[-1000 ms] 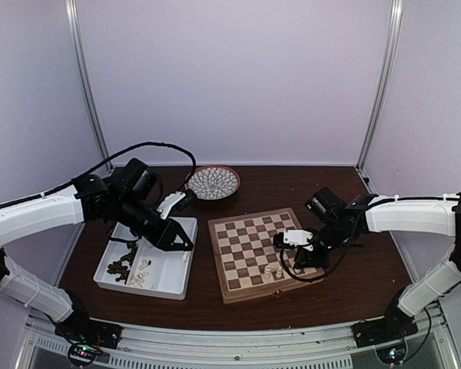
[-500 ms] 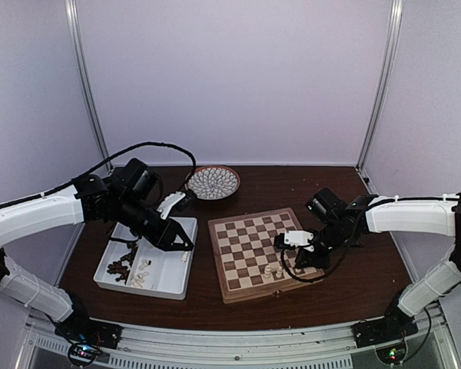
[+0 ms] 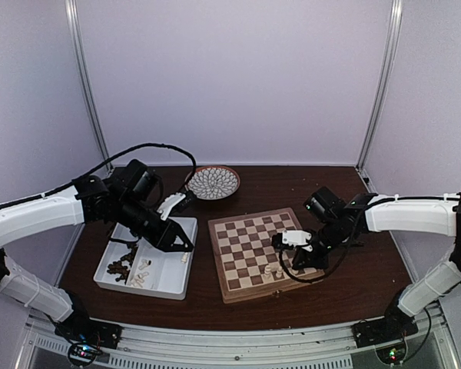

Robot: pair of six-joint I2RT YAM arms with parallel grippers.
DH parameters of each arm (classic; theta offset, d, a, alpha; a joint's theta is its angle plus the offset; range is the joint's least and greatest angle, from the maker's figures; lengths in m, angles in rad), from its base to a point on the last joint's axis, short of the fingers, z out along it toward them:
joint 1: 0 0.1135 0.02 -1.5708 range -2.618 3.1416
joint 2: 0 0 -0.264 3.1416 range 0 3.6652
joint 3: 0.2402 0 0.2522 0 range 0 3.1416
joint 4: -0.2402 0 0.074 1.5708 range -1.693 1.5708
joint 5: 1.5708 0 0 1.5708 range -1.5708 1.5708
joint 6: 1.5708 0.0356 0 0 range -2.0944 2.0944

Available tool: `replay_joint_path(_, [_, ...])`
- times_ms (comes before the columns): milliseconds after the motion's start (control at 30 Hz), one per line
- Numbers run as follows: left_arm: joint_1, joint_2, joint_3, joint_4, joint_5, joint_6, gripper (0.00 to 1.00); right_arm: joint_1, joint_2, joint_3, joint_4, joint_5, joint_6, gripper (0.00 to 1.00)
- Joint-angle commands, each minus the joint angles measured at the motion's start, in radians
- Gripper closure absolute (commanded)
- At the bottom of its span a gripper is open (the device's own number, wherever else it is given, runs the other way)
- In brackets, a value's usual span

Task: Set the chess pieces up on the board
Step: Place the bishop on f1.

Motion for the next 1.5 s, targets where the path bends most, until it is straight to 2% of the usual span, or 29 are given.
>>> replay_joint_path(0, [0.007, 0.002, -0.011, 0.058, 0.020, -0.004, 1.00, 0.030, 0.011, 0.032, 0.001, -0.009, 0.017, 0.92])
replay_joint_path(767, [0.007, 0.009, -0.023, 0.077, 0.032, -0.009, 1.00, 0.070, 0.055, 0.035, 0.056, 0.060, 0.023, 0.89])
replay_joint_path(1200, [0.007, 0.003, -0.026, 0.077, 0.033, -0.012, 1.00, 0.070, 0.007, 0.055, 0.029, 0.061, 0.038, 0.70])
replay_joint_path(1300, [0.007, 0.007, -0.024, 0.075, 0.033, -0.012, 1.00, 0.065, -0.016, 0.095, -0.019, 0.035, 0.039, 0.67])
replay_joint_path(1467, [0.007, 0.007, -0.019, 0.072, 0.031, -0.009, 1.00, -0.012, -0.022, 0.239, -0.129, -0.147, 0.040, 0.67])
